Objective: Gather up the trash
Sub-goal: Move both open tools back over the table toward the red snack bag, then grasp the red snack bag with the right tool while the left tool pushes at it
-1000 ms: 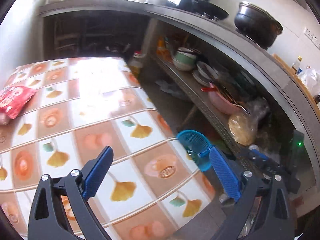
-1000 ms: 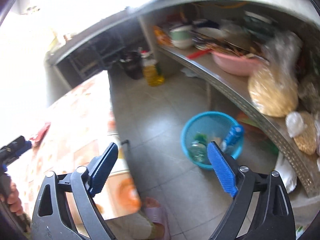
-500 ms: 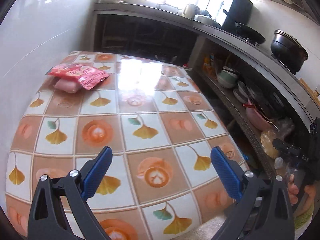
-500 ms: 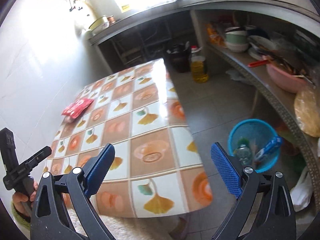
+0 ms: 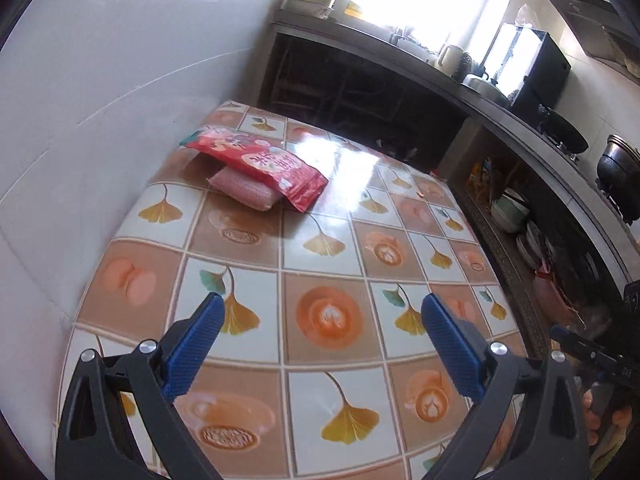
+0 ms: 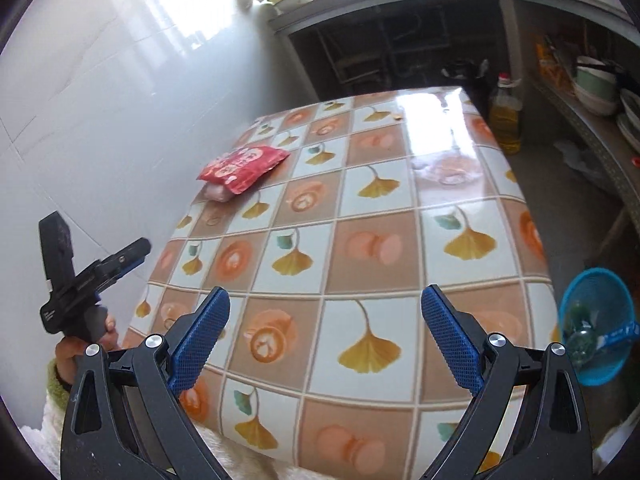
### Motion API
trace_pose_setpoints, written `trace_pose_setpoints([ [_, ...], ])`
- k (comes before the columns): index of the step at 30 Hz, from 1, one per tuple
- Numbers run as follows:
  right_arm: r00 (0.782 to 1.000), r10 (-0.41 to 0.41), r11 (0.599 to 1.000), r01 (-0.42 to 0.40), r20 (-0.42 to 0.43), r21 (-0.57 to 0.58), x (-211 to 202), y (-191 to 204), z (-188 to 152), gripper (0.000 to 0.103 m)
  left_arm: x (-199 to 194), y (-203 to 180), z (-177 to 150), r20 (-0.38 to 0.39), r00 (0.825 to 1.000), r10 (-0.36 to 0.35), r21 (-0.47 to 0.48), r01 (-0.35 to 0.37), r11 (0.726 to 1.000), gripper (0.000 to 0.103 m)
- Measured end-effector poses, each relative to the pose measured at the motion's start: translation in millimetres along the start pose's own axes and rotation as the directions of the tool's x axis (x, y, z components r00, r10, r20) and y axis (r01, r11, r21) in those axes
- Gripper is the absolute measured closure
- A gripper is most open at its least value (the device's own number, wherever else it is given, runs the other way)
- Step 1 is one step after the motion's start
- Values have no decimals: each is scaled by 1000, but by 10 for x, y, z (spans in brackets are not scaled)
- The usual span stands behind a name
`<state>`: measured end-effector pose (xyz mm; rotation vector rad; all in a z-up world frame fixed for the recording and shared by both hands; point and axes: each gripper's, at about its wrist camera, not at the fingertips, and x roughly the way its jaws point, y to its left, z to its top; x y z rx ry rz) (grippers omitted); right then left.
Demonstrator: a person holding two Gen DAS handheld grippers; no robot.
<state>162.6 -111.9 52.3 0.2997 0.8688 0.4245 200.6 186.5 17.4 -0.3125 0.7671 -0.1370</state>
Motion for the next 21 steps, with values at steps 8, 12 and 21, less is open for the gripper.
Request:
trace_pose_setpoints([
  [8, 987, 132, 987, -139, -87, -81, 678, 414, 786, 15, 616, 426, 541, -70, 997, 38, -58, -42, 997, 27],
  [12, 971, 168, 972, -192, -168, -134, 1309, 689, 1387, 19, 831, 599, 738, -79, 993, 90, -85, -97, 992, 43],
  [21, 940, 177, 956, -234, -291, -175, 2901, 1288, 2276, 29, 1276, 907, 1172, -109, 989, 98, -179, -116, 977, 45],
])
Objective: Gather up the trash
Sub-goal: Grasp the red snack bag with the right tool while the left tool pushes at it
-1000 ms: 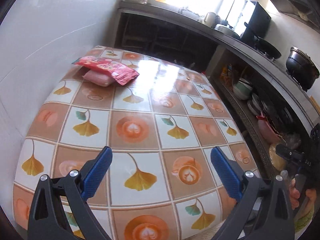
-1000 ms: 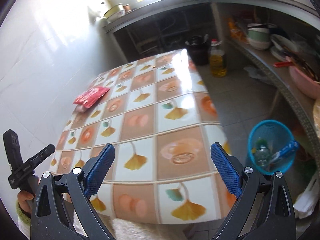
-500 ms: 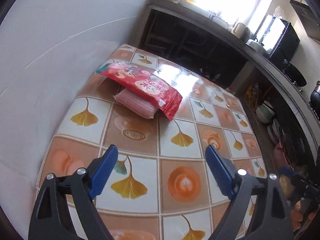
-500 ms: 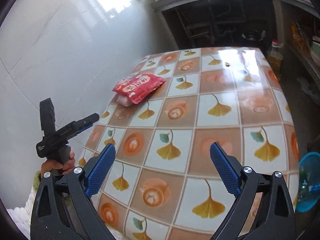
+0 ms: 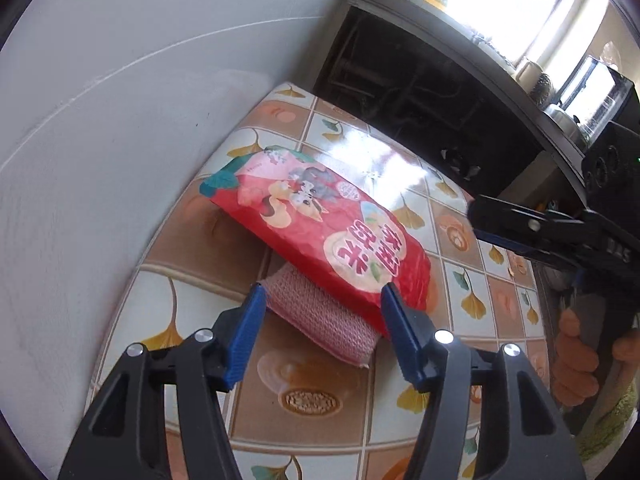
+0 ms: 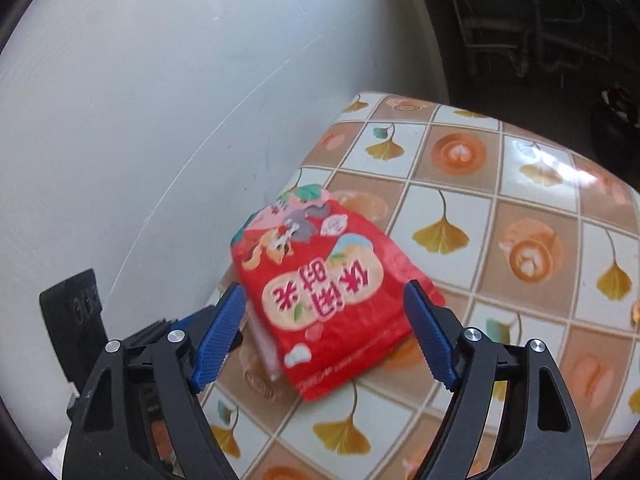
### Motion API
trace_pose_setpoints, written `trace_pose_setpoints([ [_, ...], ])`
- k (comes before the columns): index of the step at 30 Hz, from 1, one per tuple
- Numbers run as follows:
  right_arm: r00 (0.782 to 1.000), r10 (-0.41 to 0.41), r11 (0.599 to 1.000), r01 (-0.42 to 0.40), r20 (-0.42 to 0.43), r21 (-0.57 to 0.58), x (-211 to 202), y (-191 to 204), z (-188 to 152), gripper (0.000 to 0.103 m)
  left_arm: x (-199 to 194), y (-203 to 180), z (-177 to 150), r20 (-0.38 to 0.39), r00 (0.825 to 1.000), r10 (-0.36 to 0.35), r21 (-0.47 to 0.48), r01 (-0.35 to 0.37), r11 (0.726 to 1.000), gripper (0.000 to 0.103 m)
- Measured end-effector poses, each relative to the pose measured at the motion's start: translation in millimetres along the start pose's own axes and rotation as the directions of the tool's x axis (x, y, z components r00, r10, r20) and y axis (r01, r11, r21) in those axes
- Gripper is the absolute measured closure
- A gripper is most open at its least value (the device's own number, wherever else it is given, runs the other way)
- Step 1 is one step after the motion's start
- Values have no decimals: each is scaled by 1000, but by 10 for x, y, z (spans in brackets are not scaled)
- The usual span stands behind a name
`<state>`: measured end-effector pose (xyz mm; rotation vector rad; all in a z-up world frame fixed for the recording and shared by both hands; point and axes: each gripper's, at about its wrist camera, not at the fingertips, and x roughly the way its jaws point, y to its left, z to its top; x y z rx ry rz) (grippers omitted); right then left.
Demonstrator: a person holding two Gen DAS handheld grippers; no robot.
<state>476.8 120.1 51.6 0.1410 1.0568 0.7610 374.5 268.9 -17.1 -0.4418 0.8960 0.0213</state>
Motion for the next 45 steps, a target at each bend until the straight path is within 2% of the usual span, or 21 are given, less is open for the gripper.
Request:
trace_pose_setpoints([
  [6, 995, -42, 997, 47, -91, 59, 656, -234, 224, 31, 250, 277, 185, -42, 999, -32, -122, 27, 992, 41],
  [8, 992, -29, 997, 38, -124, 72, 765, -293, 182, 36, 373, 310, 192, -75, 996, -50, -137, 39, 990, 41],
  [10, 989, -24, 997, 34, -144, 64, 793, -311, 131, 40, 402, 280, 175, -76, 995, -70, -130, 60, 990, 41],
  [12, 989, -26, 999, 31, -147, 32, 752, -290, 48, 47, 392, 231, 134, -91, 992, -92, -131, 80, 988, 53],
  [15, 985, -41, 999, 43, -167, 8, 668, -276, -81, 53, 366, 119, 40, -124, 984, -126, -126, 111, 986, 61],
  [21, 981, -38, 999, 44, -191, 24, 266, -297, -687, 56, 115, -217, -468, -196, 968, -154, -49, 147, 988, 62],
  [27, 978, -34, 995, 52, -204, 86, -349, -304, -1627, 57, -282, -452, -1260, -260, 937, -233, -30, 233, 972, 63],
  [29, 978, -21, 993, 45, -206, 113, -538, -296, -1941, 57, -418, -554, -1495, -261, 939, -224, 18, 237, 971, 63],
  [31, 980, -19, 992, 44, -197, 122, -698, -260, -2208, 57, -583, -693, -1693, -228, 955, -189, 110, 218, 970, 62],
  [33, 982, -11, 990, 38, -187, 137, -828, -245, -2441, 60, -721, -836, -1836, -188, 969, -161, 191, 197, 962, 53],
  [36, 986, 13, 987, 14, -164, 161, -959, -203, -2643, 65, -857, -1032, -1946, -139, 981, -137, 292, 173, 941, 46],
  [38, 990, 33, 983, -8, -140, 182, -1053, -198, -2744, 69, -942, -1208, -2004, -100, 986, -130, 372, 158, 915, 42],
  [40, 993, 47, 979, -23, -112, 201, -1142, -189, -2833, 70, -993, -1376, -2007, -76, 987, -144, 443, 163, 881, 38],
  [42, 995, 50, 974, -30, -84, 225, -1307, -237, -2942, 72, -1030, -1460, -1996, -85, 981, -175, 471, 194, 861, 36],
  [45, 999, 16, 969, -5, -42, 248, -1484, -283, -3048, 73, -991, -1685, -2027, -139, 957, -254, 463, 290, 838, 36],
])
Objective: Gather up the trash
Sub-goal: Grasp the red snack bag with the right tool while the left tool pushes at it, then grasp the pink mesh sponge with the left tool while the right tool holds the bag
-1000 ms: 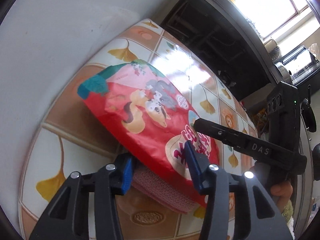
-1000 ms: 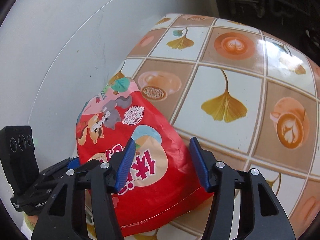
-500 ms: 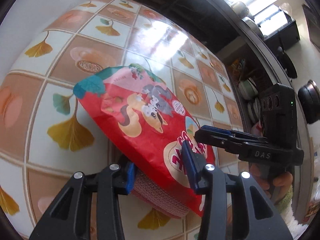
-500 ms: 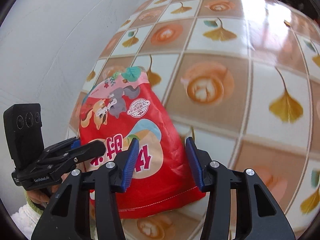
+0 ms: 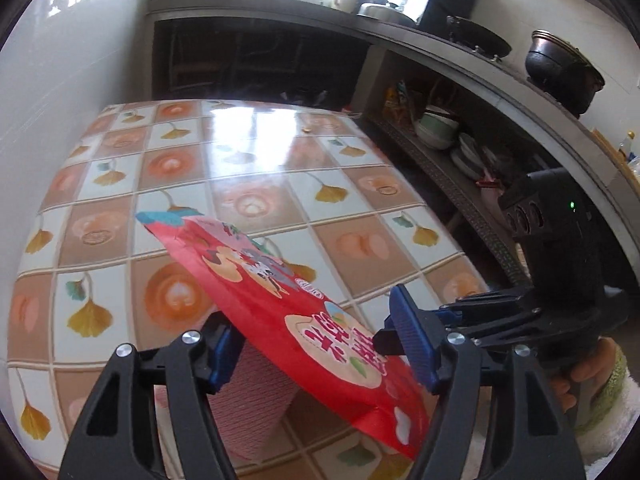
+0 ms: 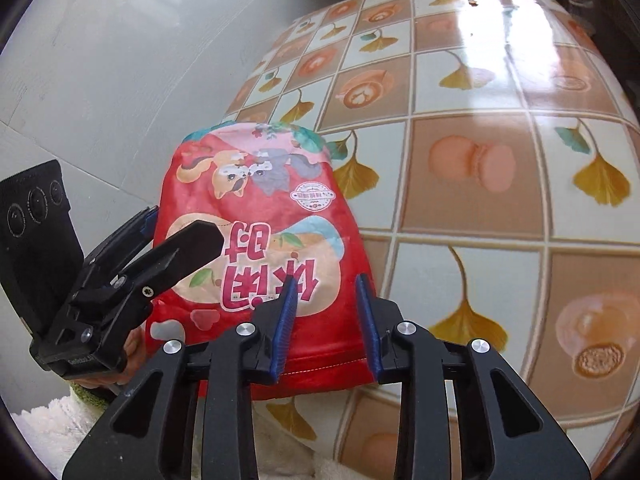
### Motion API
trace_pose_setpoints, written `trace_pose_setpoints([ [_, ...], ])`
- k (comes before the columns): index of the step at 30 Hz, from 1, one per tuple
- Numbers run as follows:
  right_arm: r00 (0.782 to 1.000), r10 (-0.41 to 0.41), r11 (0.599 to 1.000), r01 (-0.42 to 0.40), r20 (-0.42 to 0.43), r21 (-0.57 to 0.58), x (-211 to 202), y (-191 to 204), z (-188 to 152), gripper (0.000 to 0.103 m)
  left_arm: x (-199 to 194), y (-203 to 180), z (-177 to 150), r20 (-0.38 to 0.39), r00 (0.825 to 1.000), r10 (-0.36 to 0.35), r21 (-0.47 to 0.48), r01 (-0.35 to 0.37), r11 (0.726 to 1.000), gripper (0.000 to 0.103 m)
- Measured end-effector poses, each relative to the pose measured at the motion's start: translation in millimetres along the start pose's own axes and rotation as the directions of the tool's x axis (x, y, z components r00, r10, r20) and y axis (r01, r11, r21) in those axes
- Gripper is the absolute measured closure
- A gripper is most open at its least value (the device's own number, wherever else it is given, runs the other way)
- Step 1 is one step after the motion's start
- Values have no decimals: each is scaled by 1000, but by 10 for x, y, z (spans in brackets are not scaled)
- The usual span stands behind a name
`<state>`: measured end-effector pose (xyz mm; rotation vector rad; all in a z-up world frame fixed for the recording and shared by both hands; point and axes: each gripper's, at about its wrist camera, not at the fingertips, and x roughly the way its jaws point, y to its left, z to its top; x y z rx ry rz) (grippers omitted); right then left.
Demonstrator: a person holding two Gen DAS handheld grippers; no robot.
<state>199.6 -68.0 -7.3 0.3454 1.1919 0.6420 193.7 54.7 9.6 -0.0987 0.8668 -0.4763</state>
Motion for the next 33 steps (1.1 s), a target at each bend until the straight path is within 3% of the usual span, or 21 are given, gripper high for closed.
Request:
trace_pose_setpoints([
  [4, 998, -22, 997, 17, 57, 77, -273, -248, -167, 73, 235, -168, 100, -41, 991, -129, -77, 126, 989, 36],
  [8, 993, -57, 986, 40, 104, 164, -456, -485, -282, 73, 333, -289, 156, -43, 954, -298, -166, 287, 943, 32],
  [14, 984, -106, 970, 70, 146, 232, -717, -698, -428, 68, 241, -188, 76, -51, 984, -168, -120, 161, 980, 12],
  [17, 982, -116, 968, 78, 150, 239, -755, -713, -423, 64, 0, -20, -5, -14, 994, -109, -72, 107, 992, 7],
  [21, 977, -141, 971, 105, 160, 215, -786, -679, -442, 57, -264, 240, -147, 6, 999, 38, -5, -38, 999, 6],
  [24, 976, -146, 975, 115, 159, 189, -689, -627, -393, 53, -188, 266, -215, -68, 989, 129, 100, -122, 988, 6],
  [28, 975, -165, 980, 146, 145, 137, -567, -503, -337, 47, 153, 186, -318, -200, 964, 178, 267, -121, 956, 6],
  [33, 971, -192, 980, 182, 144, 81, -589, -404, -358, 38, 364, 171, -406, -239, 935, 262, 341, -172, 924, 6],
])
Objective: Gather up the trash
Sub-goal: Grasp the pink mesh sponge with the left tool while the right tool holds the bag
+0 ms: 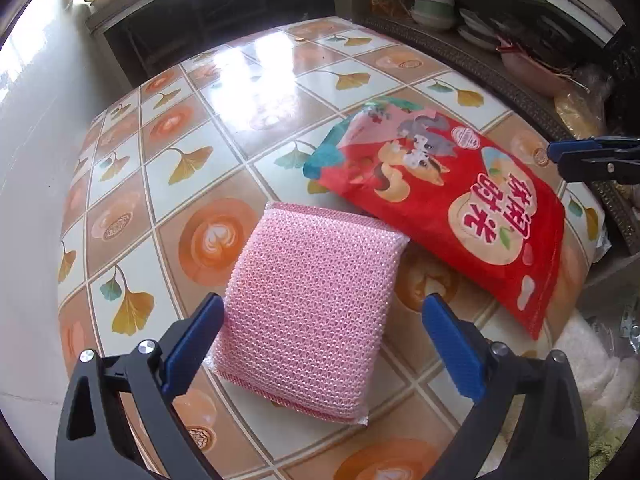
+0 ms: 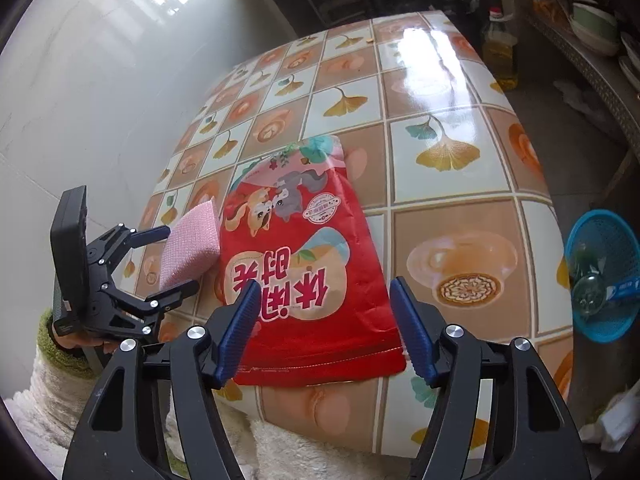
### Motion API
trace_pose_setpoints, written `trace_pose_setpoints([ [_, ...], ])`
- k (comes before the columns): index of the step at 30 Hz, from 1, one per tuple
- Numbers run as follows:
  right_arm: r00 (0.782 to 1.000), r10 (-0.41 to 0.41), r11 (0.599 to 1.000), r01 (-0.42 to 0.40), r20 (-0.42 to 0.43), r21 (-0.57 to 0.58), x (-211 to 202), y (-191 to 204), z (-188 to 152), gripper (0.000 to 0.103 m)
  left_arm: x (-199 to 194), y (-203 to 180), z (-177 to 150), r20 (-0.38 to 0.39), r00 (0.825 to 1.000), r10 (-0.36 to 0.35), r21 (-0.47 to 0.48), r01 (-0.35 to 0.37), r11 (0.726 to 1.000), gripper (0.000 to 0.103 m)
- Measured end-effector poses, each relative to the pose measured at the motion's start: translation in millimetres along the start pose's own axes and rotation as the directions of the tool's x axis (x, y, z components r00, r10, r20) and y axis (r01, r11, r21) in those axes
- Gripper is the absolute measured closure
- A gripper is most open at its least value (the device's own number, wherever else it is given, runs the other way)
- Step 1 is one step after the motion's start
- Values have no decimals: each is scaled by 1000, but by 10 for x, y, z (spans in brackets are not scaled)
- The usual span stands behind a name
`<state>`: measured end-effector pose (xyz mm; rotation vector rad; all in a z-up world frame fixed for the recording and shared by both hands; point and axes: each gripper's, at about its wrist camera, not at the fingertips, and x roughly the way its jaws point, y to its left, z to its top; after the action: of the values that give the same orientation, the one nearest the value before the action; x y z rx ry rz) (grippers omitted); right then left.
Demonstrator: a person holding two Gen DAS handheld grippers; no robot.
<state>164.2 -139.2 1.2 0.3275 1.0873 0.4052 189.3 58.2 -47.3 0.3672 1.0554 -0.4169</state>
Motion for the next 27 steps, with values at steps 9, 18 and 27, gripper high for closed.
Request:
trace_pose_setpoints([
  [9, 996, -88, 996, 87, -27, -37, 152, -8, -38, 38, -184, 284, -198, 64, 997, 40, -339, -16, 941, 26],
  [18, 975, -221, 963, 213, -35, -163, 423, 256, -91, 61, -318, 399, -413, 153, 987, 45, -577, 52, 815, 27],
  [27, 956, -293, 944, 288, -4, -161, 376, 262, -134, 103, -334, 342, -449, 171, 984, 48, -571, 60, 818, 27],
])
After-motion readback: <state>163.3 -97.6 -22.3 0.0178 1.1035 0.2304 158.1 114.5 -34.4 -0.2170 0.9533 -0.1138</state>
